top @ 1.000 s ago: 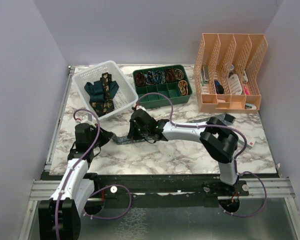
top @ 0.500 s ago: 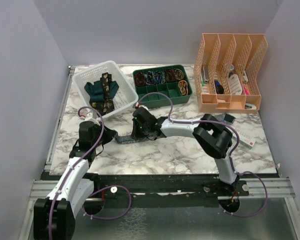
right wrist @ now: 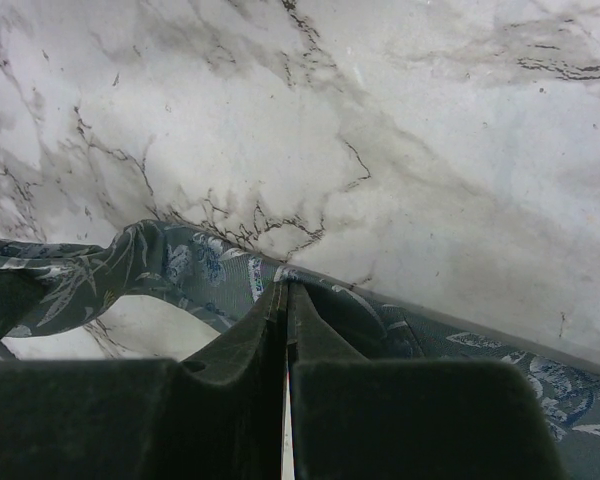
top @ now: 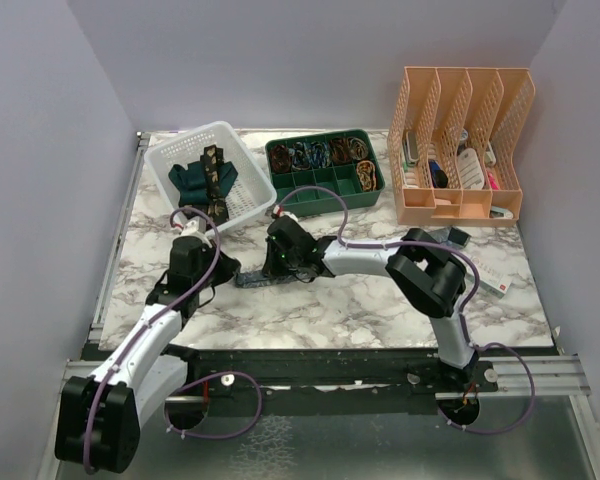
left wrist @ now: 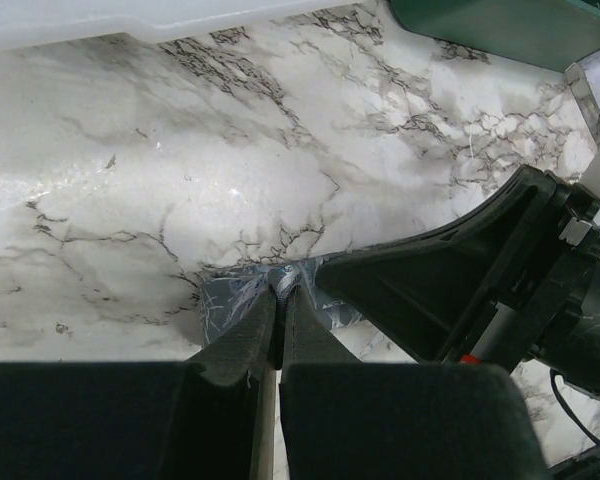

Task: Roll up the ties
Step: Roll the tie at the center of the board.

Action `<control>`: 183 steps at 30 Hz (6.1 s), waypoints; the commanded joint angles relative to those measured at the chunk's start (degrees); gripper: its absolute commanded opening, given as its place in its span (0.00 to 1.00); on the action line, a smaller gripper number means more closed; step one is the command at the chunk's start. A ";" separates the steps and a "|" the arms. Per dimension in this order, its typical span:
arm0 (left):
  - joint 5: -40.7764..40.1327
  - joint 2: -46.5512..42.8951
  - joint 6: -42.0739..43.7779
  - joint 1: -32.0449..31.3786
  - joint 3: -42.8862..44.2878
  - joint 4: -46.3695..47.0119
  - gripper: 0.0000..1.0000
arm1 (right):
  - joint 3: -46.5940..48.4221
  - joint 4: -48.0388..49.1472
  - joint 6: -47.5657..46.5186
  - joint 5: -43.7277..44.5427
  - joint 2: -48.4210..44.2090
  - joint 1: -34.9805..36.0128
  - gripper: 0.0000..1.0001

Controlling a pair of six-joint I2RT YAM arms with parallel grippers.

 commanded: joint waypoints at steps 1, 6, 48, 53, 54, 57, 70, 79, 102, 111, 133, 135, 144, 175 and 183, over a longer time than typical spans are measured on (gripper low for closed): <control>-3.07 1.60 1.33 -2.08 1.89 -0.57 0.00 | -2.82 0.90 1.63 -0.61 -1.14 0.31 0.08; -3.98 3.26 1.08 -4.19 1.26 0.48 0.00 | -2.98 0.95 2.16 -1.39 -0.76 0.32 0.08; -7.07 3.84 -0.33 -11.30 3.19 -1.52 0.57 | -14.44 10.92 2.89 -3.41 -13.07 -2.36 0.20; -12.08 0.51 -0.33 -11.30 5.01 -6.91 0.61 | -13.36 14.11 1.69 -8.98 -12.06 -2.37 0.21; -13.09 -0.16 -0.45 -11.30 4.97 -7.53 0.61 | -13.20 15.01 1.99 -10.07 -11.70 -2.31 0.21; -13.23 -0.62 -0.51 -11.25 4.28 -7.71 0.59 | -11.47 16.21 2.23 -12.90 -10.35 -2.24 0.21; -19.58 -1.07 -2.83 -11.21 4.58 -12.40 0.21 | -5.93 15.52 1.77 -19.15 -6.51 -1.51 0.23; -26.26 0.47 -4.80 -11.21 5.77 -17.82 0.15 | -2.64 12.07 1.34 -19.62 -2.19 -0.57 0.22; -18.01 -1.18 -5.34 -11.12 1.71 -12.47 0.55 | -4.50 8.45 -1.91 -13.27 -0.72 -0.59 0.19; -15.63 4.84 -5.81 -10.42 2.27 -11.50 0.60 | -4.51 7.92 -2.75 -12.61 0.81 -0.59 0.17; -12.52 3.82 -12.18 8.75 6.67 -23.01 0.72 | -7.76 23.48 -41.04 -24.01 -7.24 -0.62 0.51; -12.81 3.54 -12.53 9.16 7.22 -23.71 0.72 | -10.04 27.22 -49.29 -26.82 -7.13 -0.55 0.95; -12.99 3.20 -10.26 10.21 8.80 -24.28 0.73 | -3.68 17.37 -73.69 -34.40 -0.72 -0.58 1.00; -9.80 3.59 -6.92 10.67 9.39 -22.97 0.73 | 4.00 11.34 -73.91 -41.34 10.77 -0.86 0.42; -8.95 3.93 -6.91 10.67 9.04 -22.55 0.73 | 3.71 11.97 -74.27 -42.33 9.72 -0.82 0.69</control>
